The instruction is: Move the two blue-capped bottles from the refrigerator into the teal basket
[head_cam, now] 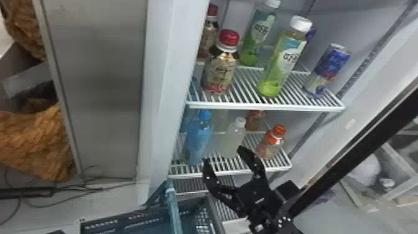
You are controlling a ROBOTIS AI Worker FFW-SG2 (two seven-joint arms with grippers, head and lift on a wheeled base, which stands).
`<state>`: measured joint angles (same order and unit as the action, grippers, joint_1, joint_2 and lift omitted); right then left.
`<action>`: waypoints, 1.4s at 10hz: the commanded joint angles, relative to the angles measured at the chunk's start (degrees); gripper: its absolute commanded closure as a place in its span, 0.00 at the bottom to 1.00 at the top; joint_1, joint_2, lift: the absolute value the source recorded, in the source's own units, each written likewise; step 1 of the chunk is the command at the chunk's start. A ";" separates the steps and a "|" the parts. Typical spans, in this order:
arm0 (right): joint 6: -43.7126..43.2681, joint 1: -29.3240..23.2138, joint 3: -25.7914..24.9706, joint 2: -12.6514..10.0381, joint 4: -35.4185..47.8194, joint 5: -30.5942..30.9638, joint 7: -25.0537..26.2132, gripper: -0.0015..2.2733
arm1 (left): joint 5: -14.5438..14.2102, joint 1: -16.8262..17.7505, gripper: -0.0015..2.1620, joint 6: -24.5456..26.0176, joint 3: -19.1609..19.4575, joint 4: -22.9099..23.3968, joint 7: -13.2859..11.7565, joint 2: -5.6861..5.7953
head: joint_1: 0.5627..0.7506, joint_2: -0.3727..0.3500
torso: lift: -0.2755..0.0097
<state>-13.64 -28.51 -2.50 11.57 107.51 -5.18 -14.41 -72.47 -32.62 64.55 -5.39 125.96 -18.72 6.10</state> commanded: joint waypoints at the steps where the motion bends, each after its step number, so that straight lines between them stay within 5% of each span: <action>1: 0.00 2.22 1.09 0.30 -2.40 -0.01 0.00 0.04 | 0.04 0.00 0.54 -0.01 -0.06 -0.03 0.00 -0.04 | 0.70 0.03 | 0.39; 14: -2.39 17.68 7.15 1.17 -16.88 -1.76 -0.18 0.05 | -0.04 0.14 0.54 -0.15 -0.06 -0.17 0.00 -0.04 | 0.70 0.03 | 0.39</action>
<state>-15.92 -11.22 4.51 12.74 90.98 -6.93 -14.59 -72.51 -32.48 64.38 -5.45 125.81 -18.72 6.06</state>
